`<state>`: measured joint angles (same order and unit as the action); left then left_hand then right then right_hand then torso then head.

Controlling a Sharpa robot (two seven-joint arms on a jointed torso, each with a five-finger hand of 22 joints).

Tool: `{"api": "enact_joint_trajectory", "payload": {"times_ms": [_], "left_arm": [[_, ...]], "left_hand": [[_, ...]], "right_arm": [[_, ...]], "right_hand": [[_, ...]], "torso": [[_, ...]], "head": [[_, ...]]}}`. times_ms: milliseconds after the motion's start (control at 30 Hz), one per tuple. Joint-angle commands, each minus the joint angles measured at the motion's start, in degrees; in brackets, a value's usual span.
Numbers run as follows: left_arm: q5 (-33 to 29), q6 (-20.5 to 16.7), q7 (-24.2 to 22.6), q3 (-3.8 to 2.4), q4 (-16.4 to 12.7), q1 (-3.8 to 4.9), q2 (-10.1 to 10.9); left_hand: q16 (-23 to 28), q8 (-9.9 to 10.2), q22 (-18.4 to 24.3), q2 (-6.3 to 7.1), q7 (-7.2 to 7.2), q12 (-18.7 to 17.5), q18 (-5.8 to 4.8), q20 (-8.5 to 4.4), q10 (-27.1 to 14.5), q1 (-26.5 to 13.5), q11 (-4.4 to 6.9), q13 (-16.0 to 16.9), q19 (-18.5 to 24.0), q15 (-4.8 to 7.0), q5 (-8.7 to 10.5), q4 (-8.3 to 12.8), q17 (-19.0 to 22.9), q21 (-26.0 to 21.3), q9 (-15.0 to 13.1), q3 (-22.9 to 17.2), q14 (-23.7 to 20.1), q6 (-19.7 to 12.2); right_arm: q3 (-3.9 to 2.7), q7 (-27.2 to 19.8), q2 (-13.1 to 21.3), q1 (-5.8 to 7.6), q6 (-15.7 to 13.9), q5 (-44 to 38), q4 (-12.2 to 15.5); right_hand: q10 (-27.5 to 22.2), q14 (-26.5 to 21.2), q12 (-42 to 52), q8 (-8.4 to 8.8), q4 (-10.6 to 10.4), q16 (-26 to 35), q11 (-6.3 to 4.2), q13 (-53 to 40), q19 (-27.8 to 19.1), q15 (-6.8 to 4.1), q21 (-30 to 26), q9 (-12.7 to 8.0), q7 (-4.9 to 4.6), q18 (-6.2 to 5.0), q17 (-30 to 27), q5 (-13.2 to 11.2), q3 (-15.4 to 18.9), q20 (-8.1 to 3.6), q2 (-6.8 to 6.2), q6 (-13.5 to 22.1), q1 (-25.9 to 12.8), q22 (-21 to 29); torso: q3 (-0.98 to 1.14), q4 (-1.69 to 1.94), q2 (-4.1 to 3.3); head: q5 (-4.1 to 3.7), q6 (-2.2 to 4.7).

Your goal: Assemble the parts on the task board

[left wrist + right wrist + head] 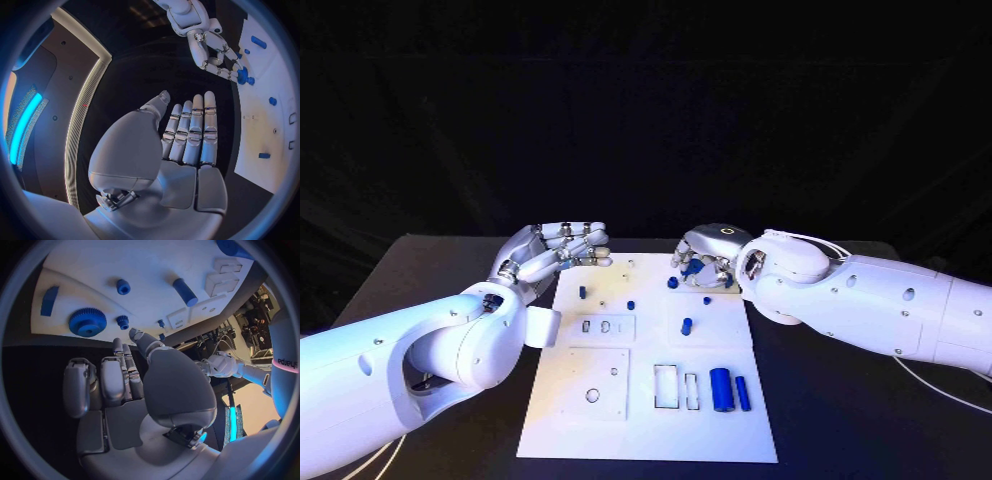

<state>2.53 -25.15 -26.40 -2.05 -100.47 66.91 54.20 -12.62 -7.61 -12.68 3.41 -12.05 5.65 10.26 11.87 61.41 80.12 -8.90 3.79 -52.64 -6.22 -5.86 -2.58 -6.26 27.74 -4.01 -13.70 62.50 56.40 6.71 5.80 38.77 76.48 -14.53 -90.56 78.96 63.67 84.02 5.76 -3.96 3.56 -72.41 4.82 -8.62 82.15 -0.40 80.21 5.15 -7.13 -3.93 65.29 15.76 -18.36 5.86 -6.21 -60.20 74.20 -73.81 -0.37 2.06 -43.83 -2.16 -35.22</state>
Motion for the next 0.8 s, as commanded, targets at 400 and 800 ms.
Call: {"api": "enact_joint_trajectory", "payload": {"times_ms": [400,800], "left_arm": [[0.5,1.7,-0.1,-0.06,-0.6,0.52,0.2],[0.5,1.9,0.0,-0.06,-0.7,0.67,0.2]], "left_hand": [[0.6,0.4,-0.2,0.44,-0.14,-0.5,0.11,0.02,0.1,-0.3,-0.17,0.0,-0.2,-0.11,-0.16,0.2,0.0,0.5,0.1,-0.1,0.2,0.4],[0.6,0.5,-0.2,0.46,-0.17,-0.6,0.09,0.03,0.1,-0.4,-0.19,0.0,-0.1,-0.14,-0.16,0.2,0.0,0.6,0.1,-0.2,0.1,0.4]], "right_arm": [[-0.04,2.0,-0.9,0.11,2.6,-4.3,0.0],[-0.04,2.3,-1.7,0.11,2.9,-4.6,-0.3]], "right_hand": [[0.1,2.8,0.4,-0.23,-0.4,-1.7,-0.13,-0.2,1.0,0.31,1.5,0.3,0.15,1.16,1.7,-0.2,-0.9,0.05,-0.46,-0.7,0.1,-2.4],[0.5,2.8,0.6,-0.28,-0.9,-3.0,-0.23,-0.2,1.8,0.24,2.9,0.4,-0.08,1.54,3.0,0.0,-1.6,0.06,-0.19,-1.1,0.2,-4.6]], "torso": [[0.0,0.08,-1.45],[0.09,0.02,-2.05]], "head": [[0.27,0.36],[0.41,0.43]]}}
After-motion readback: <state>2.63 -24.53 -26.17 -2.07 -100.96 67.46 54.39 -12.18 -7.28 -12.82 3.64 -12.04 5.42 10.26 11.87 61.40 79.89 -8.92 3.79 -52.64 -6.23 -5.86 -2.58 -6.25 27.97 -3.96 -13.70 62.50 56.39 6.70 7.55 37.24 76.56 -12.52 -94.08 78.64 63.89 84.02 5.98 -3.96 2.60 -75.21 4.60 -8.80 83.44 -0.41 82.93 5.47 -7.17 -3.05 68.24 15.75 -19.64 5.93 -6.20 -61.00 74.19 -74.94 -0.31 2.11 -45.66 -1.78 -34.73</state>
